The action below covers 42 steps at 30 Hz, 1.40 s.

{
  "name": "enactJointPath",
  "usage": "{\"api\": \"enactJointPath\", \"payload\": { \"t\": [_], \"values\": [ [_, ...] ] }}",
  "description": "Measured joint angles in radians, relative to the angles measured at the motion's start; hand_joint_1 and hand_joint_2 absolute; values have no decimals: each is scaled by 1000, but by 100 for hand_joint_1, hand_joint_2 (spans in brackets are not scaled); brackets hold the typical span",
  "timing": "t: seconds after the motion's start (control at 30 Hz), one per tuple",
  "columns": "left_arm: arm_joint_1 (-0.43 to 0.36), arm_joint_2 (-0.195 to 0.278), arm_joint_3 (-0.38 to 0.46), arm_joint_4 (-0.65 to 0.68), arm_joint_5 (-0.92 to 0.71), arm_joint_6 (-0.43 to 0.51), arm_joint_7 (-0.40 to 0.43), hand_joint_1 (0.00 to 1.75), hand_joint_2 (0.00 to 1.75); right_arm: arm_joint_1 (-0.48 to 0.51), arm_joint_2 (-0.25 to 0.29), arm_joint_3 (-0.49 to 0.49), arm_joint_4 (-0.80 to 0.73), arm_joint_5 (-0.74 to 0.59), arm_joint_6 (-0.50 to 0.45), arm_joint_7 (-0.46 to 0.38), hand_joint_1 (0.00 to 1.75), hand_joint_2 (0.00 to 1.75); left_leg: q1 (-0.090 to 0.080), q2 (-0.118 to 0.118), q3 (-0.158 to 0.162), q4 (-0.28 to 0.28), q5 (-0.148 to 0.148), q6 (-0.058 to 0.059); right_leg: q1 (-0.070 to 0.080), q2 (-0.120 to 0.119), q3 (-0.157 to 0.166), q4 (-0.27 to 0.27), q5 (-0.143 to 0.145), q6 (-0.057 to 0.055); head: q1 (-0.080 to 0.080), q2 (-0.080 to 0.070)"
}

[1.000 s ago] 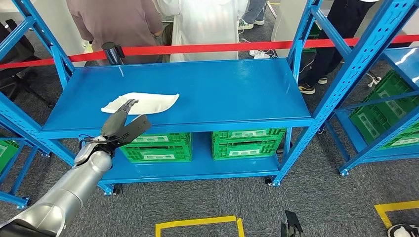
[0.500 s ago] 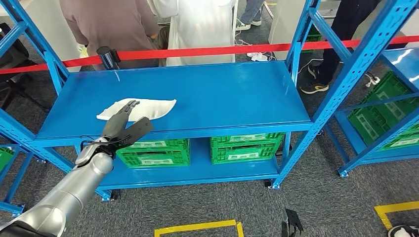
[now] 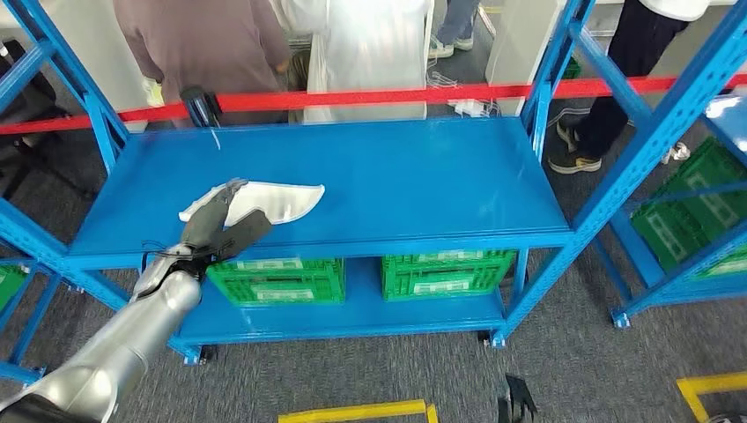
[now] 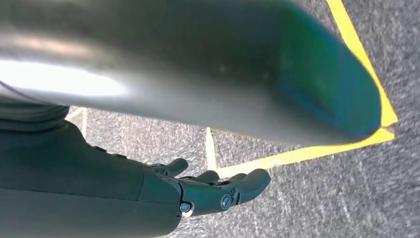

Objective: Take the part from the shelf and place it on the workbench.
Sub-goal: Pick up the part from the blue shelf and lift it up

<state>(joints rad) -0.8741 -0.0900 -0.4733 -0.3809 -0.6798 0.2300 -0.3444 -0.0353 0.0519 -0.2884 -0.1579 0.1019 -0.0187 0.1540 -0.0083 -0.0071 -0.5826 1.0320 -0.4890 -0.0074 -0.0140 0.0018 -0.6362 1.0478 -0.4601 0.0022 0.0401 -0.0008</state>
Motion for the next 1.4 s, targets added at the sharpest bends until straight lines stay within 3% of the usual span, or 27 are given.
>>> {"api": "enactJointPath", "payload": {
  "t": [0.07,0.13,0.2,0.23,0.27,0.3,0.33,0.4,0.43,0.47,0.6,0.63,0.73,0.77,0.83,0.97,1.03,1.4],
  "values": [
    [0,0,0,-3,0,0,0,0,0,1,1,0,0,0,0,0,0,0,0,0,2,2,-8,-12,-4,1,8,-5,-2,-12,-1,0],
    [-3,1,0,-5,0,1,0,0,0,0,2,0,0,0,0,-1,0,0,2,1,-24,62,-40,-24,-9,0,21,-12,-6,-24,-8,0],
    [-3,1,0,-5,0,1,-1,0,0,0,2,0,0,0,0,-1,0,0,7,2,-97,198,-91,-33,-10,0,30,-13,-14,-30,-14,0],
    [0,1,0,-4,0,0,0,0,0,0,2,0,0,0,0,-1,0,0,10,2,-134,257,-106,-36,-10,0,35,-13,-18,-30,-14,0],
    [4,2,-1,-3,0,0,0,0,0,1,2,0,0,0,0,-1,0,0,13,2,-158,288,-102,-37,-10,2,40,-13,-23,-29,-14,0],
    [6,2,-1,-3,0,0,0,0,0,1,2,0,0,0,0,-1,0,0,14,2,-162,275,-76,-38,-11,3,47,-13,-28,-28,-14,0],
    [6,2,-1,-2,0,0,1,0,0,2,2,0,0,0,0,-1,0,0,15,2,-145,224,-34,-37,-12,5,56,-13,-34,-25,-14,0],
    [2,4,-1,-2,0,0,0,0,0,1,2,0,0,0,0,-1,0,0,13,2,-85,80,43,-32,-12,6,73,-13,-48,-16,-14,0],
    [0,5,-1,-2,0,0,0,0,0,0,1,0,0,0,0,-1,0,0,12,2,-61,31,59,-27,-11,6,77,-13,-53,-10,-14,0],
    [0,5,-1,-2,0,0,0,0,0,0,1,0,0,0,0,-1,0,0,10,2,-48,5,60,-22,-10,6,79,-14,-57,-4,-13,0],
    [-1,6,-5,-2,-12,-2,10,0,0,0,2,0,0,-1,0,0,0,0,8,0,-36,-9,50,2,-10,4,84,-19,-55,18,-7,0],
    [-3,4,-12,-1,-28,-7,22,0,0,0,2,0,0,-2,0,0,0,0,9,-2,-31,-13,51,4,-10,3,86,-17,-52,12,-5,0],
    [2,-1,-48,8,-85,-21,61,0,0,-4,1,-1,0,-7,-2,1,0,0,4,-6,-26,-13,45,6,-7,2,96,-25,-50,-21,-1,0],
    [5,-2,-58,11,-93,-22,67,0,0,-5,0,-1,0,-7,-3,1,0,0,3,-6,-27,-12,44,8,-7,2,100,-32,-54,-24,-1,0],
    [9,-2,-73,18,-101,-24,76,0,0,-4,0,-1,0,-8,-3,1,0,0,1,-6,-28,-11,42,11,-9,2,106,-42,-59,-17,0,0],
    [12,-2,-104,35,-133,-44,101,0,0,-3,0,-2,0,-5,-2,1,0,0,0,-6,-28,-9,40,13,-12,2,109,-49,-60,12,0,0],
    [14,0,-122,45,-153,-57,112,0,0,-3,0,-2,0,-1,0,0,0,0,0,-6,-28,-9,40,13,-12,2,110,-50,-60,19,0,0],
    [19,7,-205,79,-212,-106,114,0,0,-3,0,-6,0,3,-3,2,0,0,2,-5,-25,-12,42,10,-10,2,110,-49,-60,22,-1,0]
  ]
}}
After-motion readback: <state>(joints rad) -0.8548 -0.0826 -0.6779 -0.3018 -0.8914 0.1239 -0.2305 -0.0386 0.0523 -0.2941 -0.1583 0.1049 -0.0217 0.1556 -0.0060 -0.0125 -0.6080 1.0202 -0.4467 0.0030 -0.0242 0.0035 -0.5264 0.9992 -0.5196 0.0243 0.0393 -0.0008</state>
